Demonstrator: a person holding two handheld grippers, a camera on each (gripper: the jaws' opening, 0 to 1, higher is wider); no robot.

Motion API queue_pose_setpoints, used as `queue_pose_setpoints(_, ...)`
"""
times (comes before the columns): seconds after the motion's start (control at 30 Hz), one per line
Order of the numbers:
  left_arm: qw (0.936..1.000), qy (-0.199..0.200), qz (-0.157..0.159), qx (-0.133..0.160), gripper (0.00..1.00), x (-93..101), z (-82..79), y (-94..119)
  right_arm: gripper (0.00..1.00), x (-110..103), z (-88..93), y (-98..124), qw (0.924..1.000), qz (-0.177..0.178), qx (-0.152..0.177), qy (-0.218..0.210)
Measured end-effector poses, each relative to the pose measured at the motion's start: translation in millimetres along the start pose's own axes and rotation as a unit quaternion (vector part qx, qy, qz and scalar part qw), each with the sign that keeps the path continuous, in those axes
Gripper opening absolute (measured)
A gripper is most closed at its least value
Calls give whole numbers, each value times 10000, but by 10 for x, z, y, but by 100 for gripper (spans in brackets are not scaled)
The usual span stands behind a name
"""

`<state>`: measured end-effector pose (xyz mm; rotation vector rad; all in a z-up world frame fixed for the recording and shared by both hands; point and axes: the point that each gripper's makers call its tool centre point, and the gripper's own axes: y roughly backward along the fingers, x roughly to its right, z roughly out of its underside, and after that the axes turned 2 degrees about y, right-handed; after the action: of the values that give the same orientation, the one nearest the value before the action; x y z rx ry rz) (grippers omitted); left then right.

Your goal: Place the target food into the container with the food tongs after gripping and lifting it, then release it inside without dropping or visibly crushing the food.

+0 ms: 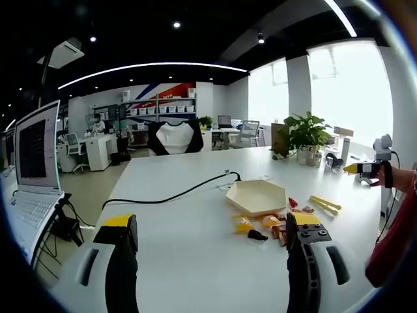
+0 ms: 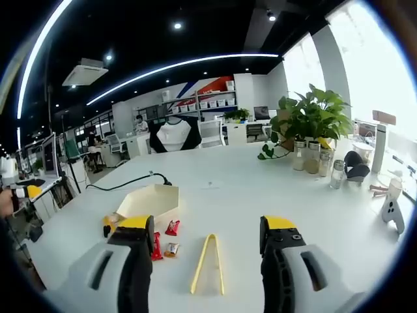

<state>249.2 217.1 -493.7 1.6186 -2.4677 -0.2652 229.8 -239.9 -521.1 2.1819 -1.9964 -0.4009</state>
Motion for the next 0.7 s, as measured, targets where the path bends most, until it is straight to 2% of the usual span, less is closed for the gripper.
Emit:
queue_pose_setpoints(0.3, 9999, 47, 30, -109, 100, 22, 87, 10, 64, -1, 79, -15, 9997, -78, -205, 43)
queue_pose_setpoints(0.4, 9998, 72, 49, -168, 100, 26, 124, 13, 64, -5, 169, -40, 9990, -117, -431, 101)
queue_pose_setpoints(0.47, 9998, 74, 63, -167, 100, 33, 131, 15, 64, -43, 301, -50, 9966, -257, -774, 124)
queue_pose_setpoints(0.57, 9996, 178, 163, -139, 100, 65, 132, 12, 65, -121, 355, -81, 9947, -478, -895, 164)
queue_pose_setpoints(0.7, 9996, 201, 162, -83, 100, 61, 99, 2, 64, -150, 416, -125, 9926, -531, -1070, 196)
